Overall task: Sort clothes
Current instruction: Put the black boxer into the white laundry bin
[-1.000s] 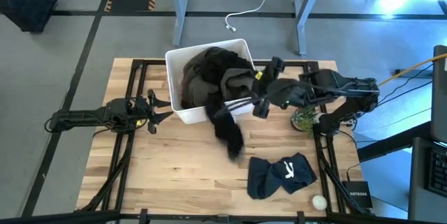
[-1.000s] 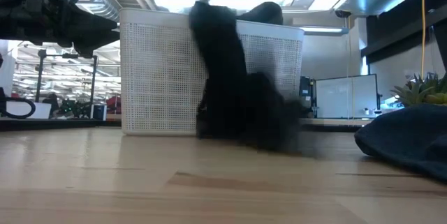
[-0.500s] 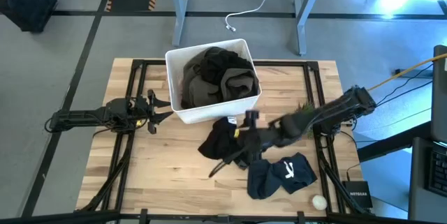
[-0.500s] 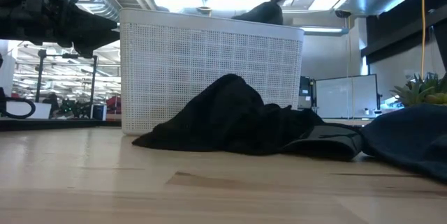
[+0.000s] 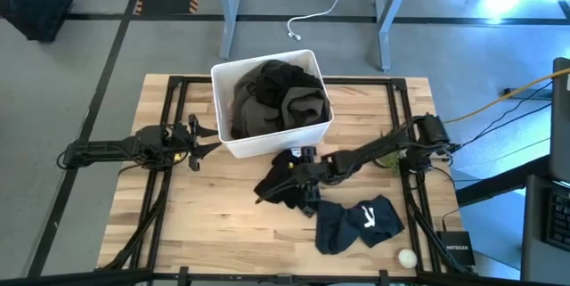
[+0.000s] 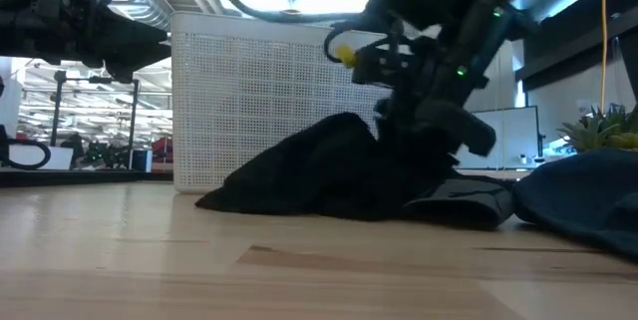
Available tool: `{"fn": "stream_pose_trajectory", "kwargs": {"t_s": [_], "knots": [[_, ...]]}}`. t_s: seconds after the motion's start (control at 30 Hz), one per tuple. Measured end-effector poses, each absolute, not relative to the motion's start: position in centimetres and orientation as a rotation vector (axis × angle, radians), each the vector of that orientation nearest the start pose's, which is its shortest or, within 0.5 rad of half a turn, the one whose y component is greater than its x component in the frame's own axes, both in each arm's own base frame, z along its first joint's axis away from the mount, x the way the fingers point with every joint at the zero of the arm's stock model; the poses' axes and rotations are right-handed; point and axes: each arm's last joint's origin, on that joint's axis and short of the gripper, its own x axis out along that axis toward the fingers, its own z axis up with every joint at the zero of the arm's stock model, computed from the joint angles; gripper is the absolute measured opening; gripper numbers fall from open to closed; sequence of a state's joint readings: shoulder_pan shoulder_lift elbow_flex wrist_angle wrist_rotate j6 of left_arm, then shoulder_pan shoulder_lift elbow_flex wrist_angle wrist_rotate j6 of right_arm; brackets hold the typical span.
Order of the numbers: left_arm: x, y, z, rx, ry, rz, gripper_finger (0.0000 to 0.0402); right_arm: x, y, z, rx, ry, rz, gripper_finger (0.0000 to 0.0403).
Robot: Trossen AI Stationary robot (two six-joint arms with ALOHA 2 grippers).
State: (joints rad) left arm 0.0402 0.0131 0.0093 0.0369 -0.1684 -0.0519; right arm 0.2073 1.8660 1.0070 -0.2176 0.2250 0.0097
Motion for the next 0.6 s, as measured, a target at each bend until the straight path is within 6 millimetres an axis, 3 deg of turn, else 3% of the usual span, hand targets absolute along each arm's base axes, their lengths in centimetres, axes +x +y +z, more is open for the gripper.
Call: {"fn": "stream_pose_trajectory", "kwargs": {"t_s": [0.13,0.27,0.3,0.37,0.47,0.6], "knots": [[9.7,0.9,16.9,-0.054,-0.039,0.208,0.0184,34.8,6.5,11.6,-0.152,1.112,0.074,0.0178],[9.7,0.9,16.9,-0.054,-0.039,0.207,0.0184,35.2,7.4,13.4,-0.204,1.141,0.124,0.0036],[9.7,0.9,16.9,-0.054,-0.040,0.208,0.0184,35.1,7.7,14.0,-0.231,1.157,0.145,0.0022],[9.7,0.9,16.9,-0.054,-0.038,0.208,0.0184,35.7,8.5,16.2,-0.282,1.117,0.157,0.0026],[9.7,0.9,16.9,-0.054,-0.036,0.207,0.0184,36.4,9.6,21.9,-0.365,0.979,0.131,0.0035],[9.7,0.9,16.9,-0.054,-0.036,0.208,0.0184,36.9,10.0,28.5,-0.468,0.842,0.111,0.0015]]}}
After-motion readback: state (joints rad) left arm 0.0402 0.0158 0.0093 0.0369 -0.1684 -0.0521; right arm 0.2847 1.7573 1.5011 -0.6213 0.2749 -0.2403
